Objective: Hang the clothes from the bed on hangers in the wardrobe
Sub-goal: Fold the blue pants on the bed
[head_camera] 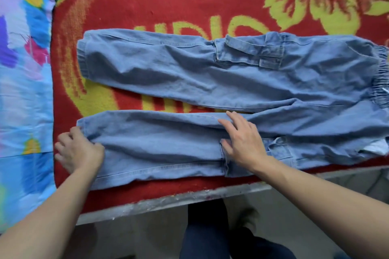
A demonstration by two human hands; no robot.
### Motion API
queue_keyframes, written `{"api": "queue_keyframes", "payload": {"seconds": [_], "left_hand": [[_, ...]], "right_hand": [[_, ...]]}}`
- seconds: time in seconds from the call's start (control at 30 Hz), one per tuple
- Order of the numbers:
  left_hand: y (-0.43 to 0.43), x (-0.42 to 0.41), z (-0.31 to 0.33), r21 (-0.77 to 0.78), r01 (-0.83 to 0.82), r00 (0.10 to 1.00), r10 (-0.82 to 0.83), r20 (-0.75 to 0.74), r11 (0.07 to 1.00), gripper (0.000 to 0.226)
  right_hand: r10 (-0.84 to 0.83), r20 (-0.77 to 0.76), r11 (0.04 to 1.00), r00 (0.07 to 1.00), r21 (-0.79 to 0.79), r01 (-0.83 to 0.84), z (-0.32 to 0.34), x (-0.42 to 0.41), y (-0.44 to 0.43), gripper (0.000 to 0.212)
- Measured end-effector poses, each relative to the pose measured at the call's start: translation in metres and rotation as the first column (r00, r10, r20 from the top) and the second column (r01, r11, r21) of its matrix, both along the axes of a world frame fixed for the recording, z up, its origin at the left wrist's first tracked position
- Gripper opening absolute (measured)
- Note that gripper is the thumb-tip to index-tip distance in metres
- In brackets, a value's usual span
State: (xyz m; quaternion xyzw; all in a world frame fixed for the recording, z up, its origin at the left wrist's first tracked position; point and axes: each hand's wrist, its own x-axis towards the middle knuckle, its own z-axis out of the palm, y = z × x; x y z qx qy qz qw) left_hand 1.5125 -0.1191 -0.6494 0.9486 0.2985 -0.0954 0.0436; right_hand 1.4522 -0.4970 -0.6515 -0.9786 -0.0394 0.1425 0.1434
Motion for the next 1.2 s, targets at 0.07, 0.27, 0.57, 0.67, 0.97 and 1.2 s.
{"api": "queue_keyframes", "payload": {"seconds": [0.07,0.27,0.57,0.67,0.97,1.2], "left_hand": [[-0.043,-0.020,0.000,-0.087,0.282,0.958,-0.277,0.071,0.955,0.031],[-0.210,-0.113,-0.003,-0.335,0.839,0.494,-0.860,0.133,0.430,0.025],[-0.315,-0.150,-0.040,-0.066,0.916,0.396,-0.918,0.000,0.395,0.054],[-0.320,-0.152,-0.051,0.010,0.899,0.435,-0.898,0.070,0.437,0.024],[-0.310,-0.208,-0.019,-0.053,0.902,0.431,-0.901,0.040,0.429,0.017],[-0.317,-0.226,0.021,-0.213,0.888,0.410,-0.911,-0.038,0.409,0.013]], "right_hand": [[-0.056,0.076,0.998,0.996,0.008,0.056,0.002,-0.025,-0.031,0.041],[-0.289,0.066,0.932,0.955,-0.207,0.297,0.002,-0.125,-0.176,0.010],[-0.559,-0.090,0.716,0.824,-0.554,0.425,-0.004,-0.167,-0.337,0.057],[-0.727,-0.110,0.682,0.678,-0.238,0.692,-0.021,-0.146,-0.340,0.067],[-0.821,-0.571,-0.323,0.018,0.490,0.810,-0.013,-0.128,-0.380,0.060],[-0.717,-0.687,-0.431,-0.120,0.301,0.851,0.045,-0.213,-0.382,0.012]]}}
